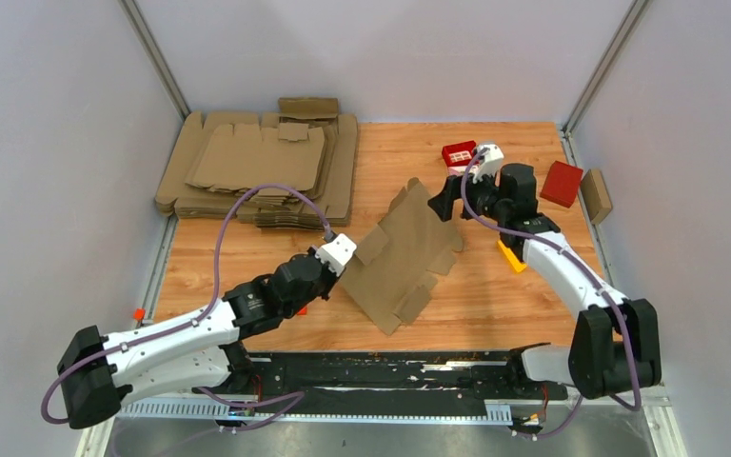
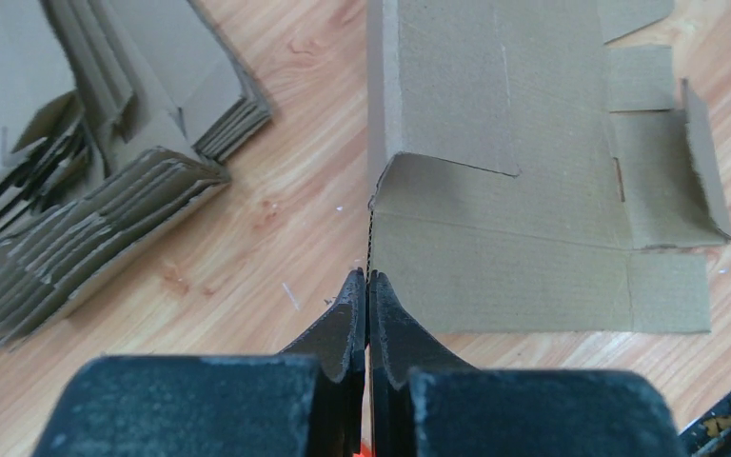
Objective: Fold the paper box
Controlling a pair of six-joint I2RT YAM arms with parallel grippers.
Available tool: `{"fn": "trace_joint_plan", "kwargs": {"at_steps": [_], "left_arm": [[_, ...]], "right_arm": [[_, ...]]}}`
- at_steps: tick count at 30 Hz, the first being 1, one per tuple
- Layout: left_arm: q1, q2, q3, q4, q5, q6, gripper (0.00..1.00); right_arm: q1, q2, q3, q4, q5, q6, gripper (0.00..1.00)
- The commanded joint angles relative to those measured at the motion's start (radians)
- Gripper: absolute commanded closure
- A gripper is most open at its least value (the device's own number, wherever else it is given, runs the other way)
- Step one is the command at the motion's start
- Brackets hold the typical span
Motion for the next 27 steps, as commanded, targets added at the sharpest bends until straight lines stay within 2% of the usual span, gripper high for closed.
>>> {"fn": "trace_joint_plan", "kwargs": {"at_steps": [1, 4, 9, 15, 21, 27], "left_arm": [[-0.009, -0.047, 0.002, 0.032, -0.088, 0.018, 1.0], [-0.014, -0.069, -0.011, 0.039, -0.087, 0.021, 1.0], [-0.019, -0.05, -0.006, 0.037, -0.088, 0.022, 1.0], [-0.029, -0.014, 0.009, 0.028, -0.113, 0.021, 1.0], [-0.029, -0.02, 0.006, 0.024, -0.133, 0.022, 1.0], [-0.029, -0.01, 0.01, 0.021, -0.143, 0.02, 1.0]], "right_arm": [[-0.089, 0.078, -0.041, 0.148, -0.172, -0.047, 0.0], [-0.162, 0.182, -0.03, 0.242, -0.359, 0.037, 0.0], [-0.163, 0.359, 0.043, 0.308, -0.436, 0.064, 0.0], [-0.162, 0.594, 0.233, 0.352, -0.58, 0.116, 0.0], [-0.162, 0.757, 0.384, 0.306, -0.579, 0.146, 0.0], [-0.122, 0.897, 0.525, 0.228, -0.659, 0.145, 0.0]]}}
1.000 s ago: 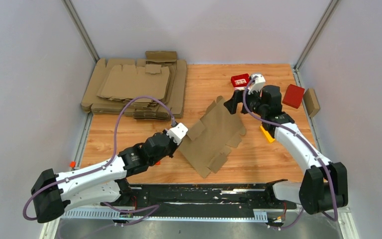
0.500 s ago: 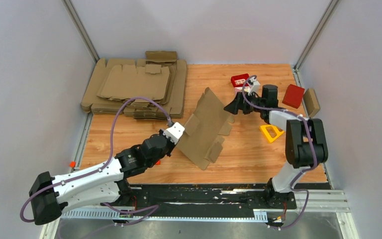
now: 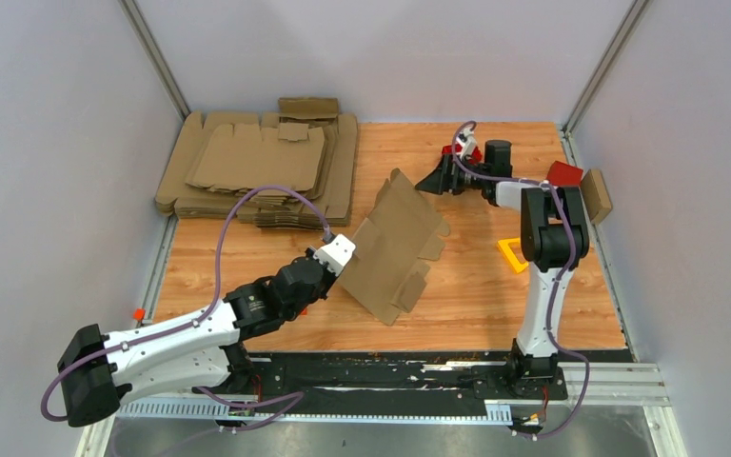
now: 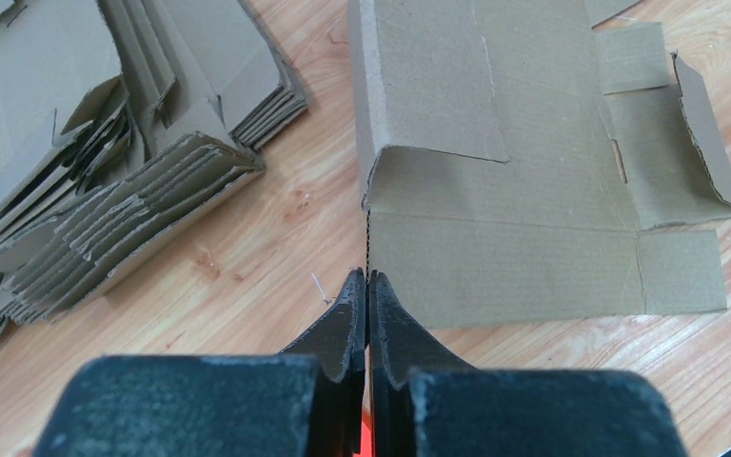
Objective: Fold the paper box
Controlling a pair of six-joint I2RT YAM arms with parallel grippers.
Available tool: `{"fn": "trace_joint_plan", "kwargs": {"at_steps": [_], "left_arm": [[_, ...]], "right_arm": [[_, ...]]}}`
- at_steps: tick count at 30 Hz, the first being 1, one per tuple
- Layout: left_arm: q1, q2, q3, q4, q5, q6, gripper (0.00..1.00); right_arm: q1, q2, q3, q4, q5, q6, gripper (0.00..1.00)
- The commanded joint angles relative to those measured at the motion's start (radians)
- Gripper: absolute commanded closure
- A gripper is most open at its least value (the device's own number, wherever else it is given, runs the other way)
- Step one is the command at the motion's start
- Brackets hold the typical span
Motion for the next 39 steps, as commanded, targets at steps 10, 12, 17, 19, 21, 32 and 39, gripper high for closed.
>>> {"fn": "trace_joint_plan", "kwargs": {"at_steps": [10, 12, 17, 19, 21, 32, 39], "left_arm": [[-0.005, -0.001, 0.011, 0.026, -0.093, -0.022, 1.0], [-0.005, -0.001, 0.009, 0.026, -0.104, -0.026, 1.0], [-0.005, -0.001, 0.01, 0.018, -0.122, -0.031, 1.0], [-0.006, -0.002, 0.011, 0.017, -0.128, -0.033, 1.0], [-0.006, -0.003, 0.009, 0.019, -0.132, -0.035, 1.0], [-0.006, 0.012, 0.014, 0.02, -0.118, -0.026, 1.0], [-0.006, 0.037, 0.011, 0.039, -0.106, -0.049, 1.0]], "right_arm": [[0.063, -0.172, -0.181, 0.072, -0.16, -0.012, 0.13], [0.065, -0.226, -0.23, 0.061, -0.134, -0.025, 0.17], [0.084, -0.354, -0.349, 0.077, -0.066, -0.028, 0.33], [0.095, -0.399, -0.382, 0.07, -0.025, -0.03, 0.37], [0.109, -0.436, -0.401, 0.045, 0.016, -0.046, 0.45], [0.154, -0.464, -0.354, -0.087, 0.251, -0.138, 0.61], [0.19, -0.616, -0.467, -0.02, 0.447, -0.079, 0.94]]}}
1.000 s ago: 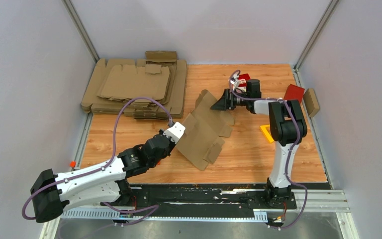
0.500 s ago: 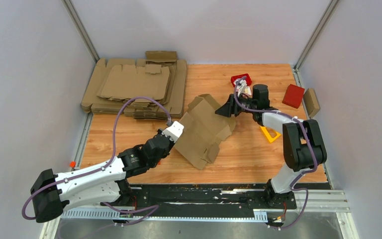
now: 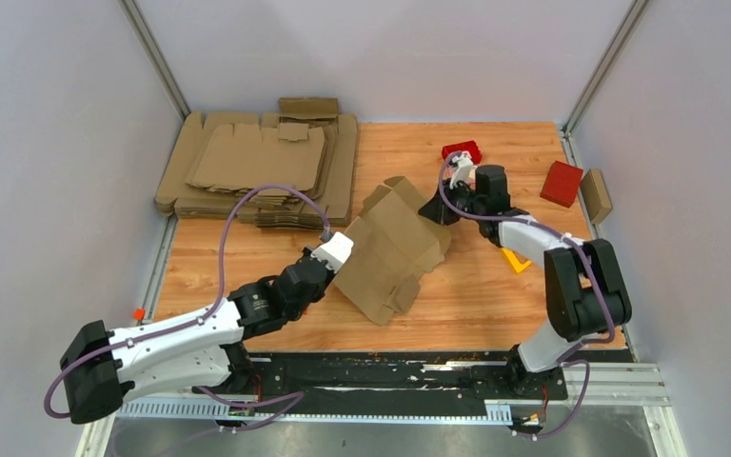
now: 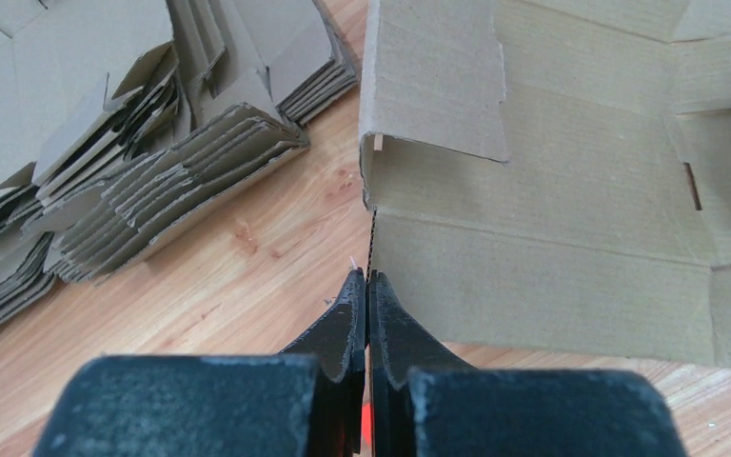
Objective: Fold the paper box
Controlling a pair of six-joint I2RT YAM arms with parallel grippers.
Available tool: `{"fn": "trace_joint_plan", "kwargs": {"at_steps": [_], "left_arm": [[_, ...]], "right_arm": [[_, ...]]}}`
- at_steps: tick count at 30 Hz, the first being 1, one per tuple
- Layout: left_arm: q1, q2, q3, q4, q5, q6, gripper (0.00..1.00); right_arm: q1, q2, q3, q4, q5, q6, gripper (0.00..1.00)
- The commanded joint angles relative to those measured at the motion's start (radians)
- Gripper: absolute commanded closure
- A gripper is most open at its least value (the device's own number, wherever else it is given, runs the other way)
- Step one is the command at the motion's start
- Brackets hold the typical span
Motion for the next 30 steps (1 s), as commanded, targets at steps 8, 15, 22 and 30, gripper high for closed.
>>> {"fn": "trace_joint_plan", "kwargs": {"at_steps": [8, 15, 22, 30], "left_arm": [[0.013, 0.003, -0.04, 0.125, 0.014, -0.129, 0.59], [0.225, -0.098, -0.149, 0.215, 0.268, -0.252, 0.22], [0.373, -0.045, -0.164, 0.32, 0.507, -0.352, 0.08], [0.389, 0.225, -0.003, 0.347, 0.573, -0.391, 0.14]], "right_arm": [[0.057, -0.52, -0.289, 0.047, 0.369, 0.056, 1.0], [0.058, -0.816, -0.488, 0.08, 0.428, 0.114, 1.0], [0.069, -0.888, -0.534, 0.048, 0.479, 0.119, 0.99], [0.072, -0.907, -0.546, 0.055, 0.471, 0.121, 0.98]]}}
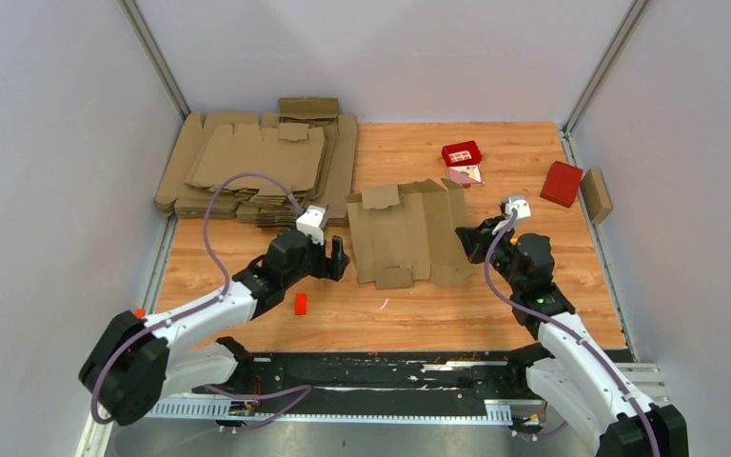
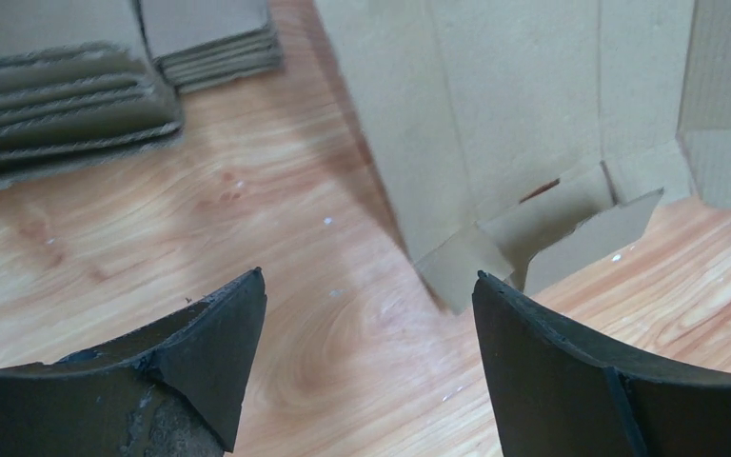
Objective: Fold the paper box
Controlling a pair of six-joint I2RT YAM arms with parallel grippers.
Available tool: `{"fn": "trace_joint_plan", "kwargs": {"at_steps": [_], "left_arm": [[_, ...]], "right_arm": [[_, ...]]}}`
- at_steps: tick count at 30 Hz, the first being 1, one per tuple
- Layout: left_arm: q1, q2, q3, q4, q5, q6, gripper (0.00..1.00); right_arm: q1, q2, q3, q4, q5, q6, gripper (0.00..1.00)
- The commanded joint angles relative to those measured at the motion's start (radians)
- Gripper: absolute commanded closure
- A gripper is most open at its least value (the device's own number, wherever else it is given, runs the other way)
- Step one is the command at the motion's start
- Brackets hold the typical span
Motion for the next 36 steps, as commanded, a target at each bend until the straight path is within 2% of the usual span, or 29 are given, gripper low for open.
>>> {"fn": "trace_joint_plan", "kwargs": {"at_steps": [1, 5, 10, 17, 18, 22, 24, 29, 33, 36], "left_arm": [[0.003, 0.115, 0.116, 0.077, 0.048, -0.054, 0.15], [0.004, 0.238, 0.156, 0.143, 0.063, -0.07, 0.18], [0.004, 0.382, 0.239, 0.151, 0.071, -0.067, 0.22], [0.005, 0.477, 0.272, 0.197, 0.105, -0.07, 0.28], [0.007, 0.484, 0.268, 0.213, 0.126, -0.065, 0.31], [0.008, 0.472, 0.227, 0.319, 0.212, -0.036, 0.53], [0.008, 0.453, 0.214, 0.364, 0.249, -0.022, 0.6], [0.006, 0.417, 0.208, 0.369, 0.293, 0.017, 0.87], [0.006, 0.397, 0.192, 0.365, 0.259, 0.034, 1.0], [0.007, 0.378, 0.189, 0.345, 0.232, 0.047, 1.0]], "right_arm": [[0.007, -0.03, -0.008, 0.03, 0.018, 0.011, 0.97], [0.009, -0.038, -0.009, 0.029, 0.02, 0.011, 0.96], [0.011, -0.038, -0.009, 0.029, 0.02, 0.012, 0.96], [0.014, -0.032, -0.018, 0.047, 0.009, 0.014, 0.96], [0.015, -0.028, -0.019, 0.051, 0.008, 0.015, 0.96], [0.019, -0.008, -0.008, 0.05, -0.009, 0.012, 0.95], [0.023, -0.008, -0.01, 0.056, -0.014, 0.011, 0.95], [0.029, -0.011, -0.017, 0.072, -0.03, 0.013, 0.95], [0.032, -0.02, -0.018, 0.073, -0.035, 0.01, 0.95], [0.032, -0.034, -0.023, 0.08, -0.037, 0.007, 0.95]]}}
